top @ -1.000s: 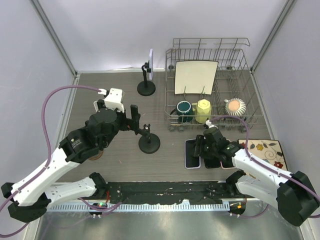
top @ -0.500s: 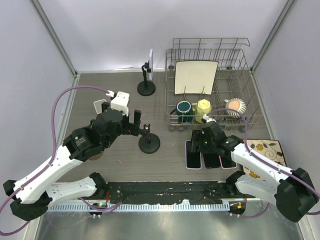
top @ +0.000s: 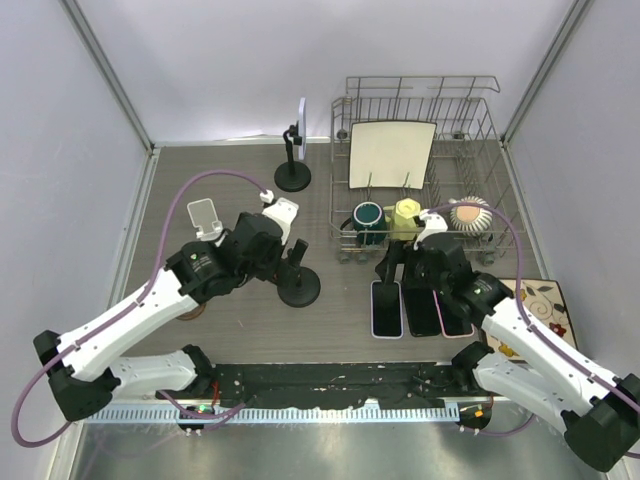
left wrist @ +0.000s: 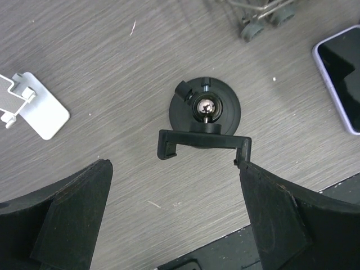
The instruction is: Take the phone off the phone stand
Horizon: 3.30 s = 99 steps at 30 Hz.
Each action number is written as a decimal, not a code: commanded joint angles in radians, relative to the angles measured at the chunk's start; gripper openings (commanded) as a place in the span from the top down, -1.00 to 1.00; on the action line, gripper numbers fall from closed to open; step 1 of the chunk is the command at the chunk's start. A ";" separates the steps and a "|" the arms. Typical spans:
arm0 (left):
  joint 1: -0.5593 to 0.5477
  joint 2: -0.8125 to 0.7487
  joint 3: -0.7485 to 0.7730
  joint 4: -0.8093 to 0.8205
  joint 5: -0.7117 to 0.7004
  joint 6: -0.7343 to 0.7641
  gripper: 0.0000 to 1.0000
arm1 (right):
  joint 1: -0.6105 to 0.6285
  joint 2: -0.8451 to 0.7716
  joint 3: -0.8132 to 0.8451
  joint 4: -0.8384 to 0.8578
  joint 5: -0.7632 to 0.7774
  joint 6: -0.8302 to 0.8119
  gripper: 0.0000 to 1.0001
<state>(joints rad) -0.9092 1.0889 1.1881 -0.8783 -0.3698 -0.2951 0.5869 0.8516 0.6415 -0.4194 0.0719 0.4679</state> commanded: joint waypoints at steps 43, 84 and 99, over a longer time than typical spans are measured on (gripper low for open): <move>0.358 0.226 0.077 0.168 0.148 0.099 0.99 | -0.002 -0.011 0.029 0.080 0.072 -0.133 -0.72; 0.768 0.459 0.533 0.340 0.315 -0.076 -0.89 | -0.001 -0.143 0.032 -0.030 0.160 -0.147 -0.72; 0.534 0.652 0.636 0.654 0.279 0.013 -0.91 | -0.002 -0.164 0.037 -0.024 0.167 -0.129 -0.74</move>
<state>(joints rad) -0.3397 1.6817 1.7428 -0.3630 -0.0780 -0.3389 0.5869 0.7170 0.6453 -0.4618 0.2207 0.3248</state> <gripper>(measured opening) 0.952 0.864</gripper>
